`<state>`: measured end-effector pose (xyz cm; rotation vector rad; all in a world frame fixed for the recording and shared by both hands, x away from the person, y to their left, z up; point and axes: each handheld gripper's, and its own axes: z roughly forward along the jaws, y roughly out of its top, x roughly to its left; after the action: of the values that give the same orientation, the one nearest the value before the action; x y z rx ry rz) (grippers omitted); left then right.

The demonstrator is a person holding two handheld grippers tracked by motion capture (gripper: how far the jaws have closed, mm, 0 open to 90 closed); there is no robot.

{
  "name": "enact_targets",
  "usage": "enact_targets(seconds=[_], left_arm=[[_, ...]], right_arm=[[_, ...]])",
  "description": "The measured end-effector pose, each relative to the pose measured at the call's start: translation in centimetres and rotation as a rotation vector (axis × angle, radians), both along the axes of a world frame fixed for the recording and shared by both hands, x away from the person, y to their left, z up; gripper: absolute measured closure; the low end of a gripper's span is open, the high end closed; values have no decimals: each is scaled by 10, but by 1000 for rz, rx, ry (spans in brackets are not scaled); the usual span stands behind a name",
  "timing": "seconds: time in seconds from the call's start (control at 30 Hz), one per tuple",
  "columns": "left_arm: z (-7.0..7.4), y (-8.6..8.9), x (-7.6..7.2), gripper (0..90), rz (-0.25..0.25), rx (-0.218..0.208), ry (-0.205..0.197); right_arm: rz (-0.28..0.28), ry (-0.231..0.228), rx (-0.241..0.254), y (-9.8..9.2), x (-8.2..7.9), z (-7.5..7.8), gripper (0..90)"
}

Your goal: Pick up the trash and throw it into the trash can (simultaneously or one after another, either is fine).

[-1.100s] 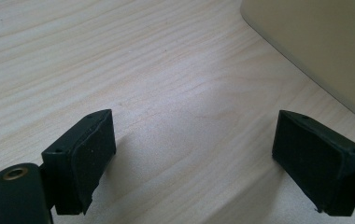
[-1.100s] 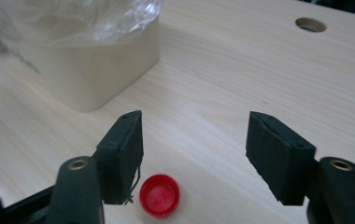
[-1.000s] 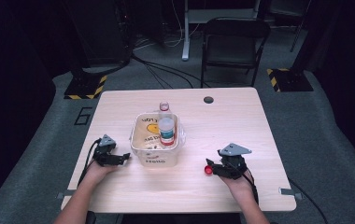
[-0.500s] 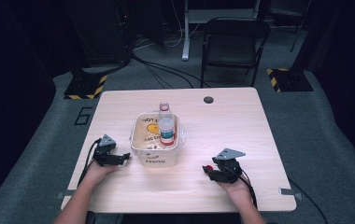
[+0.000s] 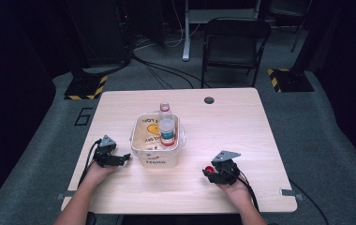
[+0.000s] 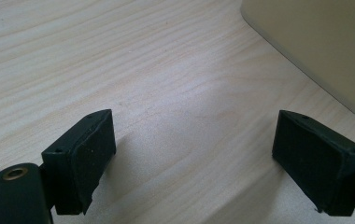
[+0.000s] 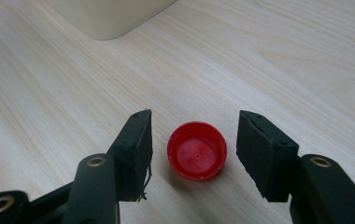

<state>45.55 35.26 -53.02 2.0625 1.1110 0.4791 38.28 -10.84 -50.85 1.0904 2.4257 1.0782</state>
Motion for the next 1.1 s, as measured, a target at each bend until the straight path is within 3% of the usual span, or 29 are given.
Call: enact_targets(seconds=[0.37,0.87,1.1], left_arm=[[0,0,0,130,2,2,4],[0,0,0,130,0,4,3],[0,0,0,130,1,2,4]], right_arm=[[7,35,-33,-2,3,-4,569],[1,47,-32,-2,4,-3,577],[11,45,-1,-2,4,2,578]])
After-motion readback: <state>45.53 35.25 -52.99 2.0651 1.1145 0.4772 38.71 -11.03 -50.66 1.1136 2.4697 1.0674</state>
